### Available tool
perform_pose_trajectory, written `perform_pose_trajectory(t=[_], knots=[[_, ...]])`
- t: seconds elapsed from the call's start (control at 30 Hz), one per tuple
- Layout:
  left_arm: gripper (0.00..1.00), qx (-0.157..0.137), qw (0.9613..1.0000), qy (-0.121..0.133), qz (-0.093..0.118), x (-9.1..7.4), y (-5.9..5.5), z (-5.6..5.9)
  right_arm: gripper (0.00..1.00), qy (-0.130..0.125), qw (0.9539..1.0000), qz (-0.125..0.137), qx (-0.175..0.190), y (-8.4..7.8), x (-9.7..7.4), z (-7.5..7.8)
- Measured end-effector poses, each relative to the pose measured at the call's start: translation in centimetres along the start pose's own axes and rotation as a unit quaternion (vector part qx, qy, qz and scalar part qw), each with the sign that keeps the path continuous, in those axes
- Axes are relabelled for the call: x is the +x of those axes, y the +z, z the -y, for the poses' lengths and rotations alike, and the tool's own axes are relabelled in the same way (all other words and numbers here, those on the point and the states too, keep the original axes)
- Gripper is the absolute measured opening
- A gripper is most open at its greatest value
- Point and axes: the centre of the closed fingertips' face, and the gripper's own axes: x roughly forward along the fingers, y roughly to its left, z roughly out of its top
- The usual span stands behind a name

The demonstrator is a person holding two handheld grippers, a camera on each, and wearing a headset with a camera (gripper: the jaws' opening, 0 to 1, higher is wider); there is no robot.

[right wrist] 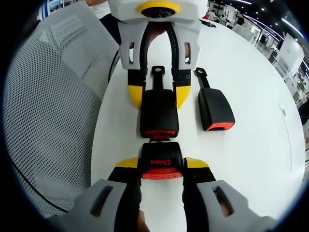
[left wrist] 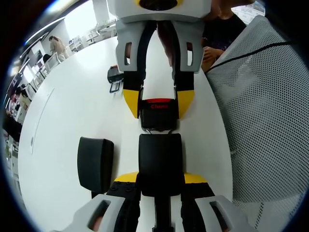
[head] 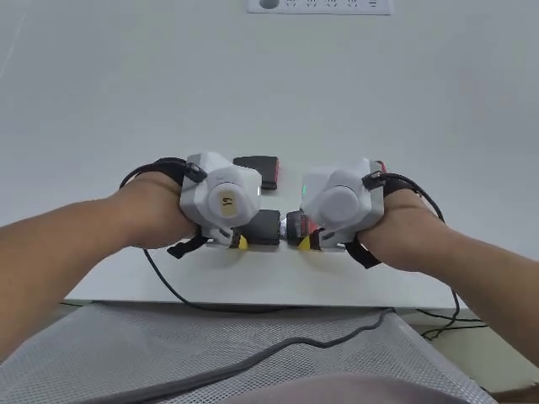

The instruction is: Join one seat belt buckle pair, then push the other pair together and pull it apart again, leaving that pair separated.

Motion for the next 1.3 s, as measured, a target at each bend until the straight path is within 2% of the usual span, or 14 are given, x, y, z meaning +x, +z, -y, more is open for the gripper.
perform_pose_trajectory(t=[0.37, 1.3], knots=[[0.31, -0.002, 0.9998, -0.001, 0.018, -0.06, -0.10, -0.04, 0.30, -0.001, 0.9999, 0.012, 0.005, 0.42, 0.23, 0.05], [0.32, 0.006, 0.9999, -0.003, 0.013, 0.02, 0.01, -0.13, 0.30, -0.002, 0.9999, 0.013, 0.007, 0.39, 0.41, -0.08]])
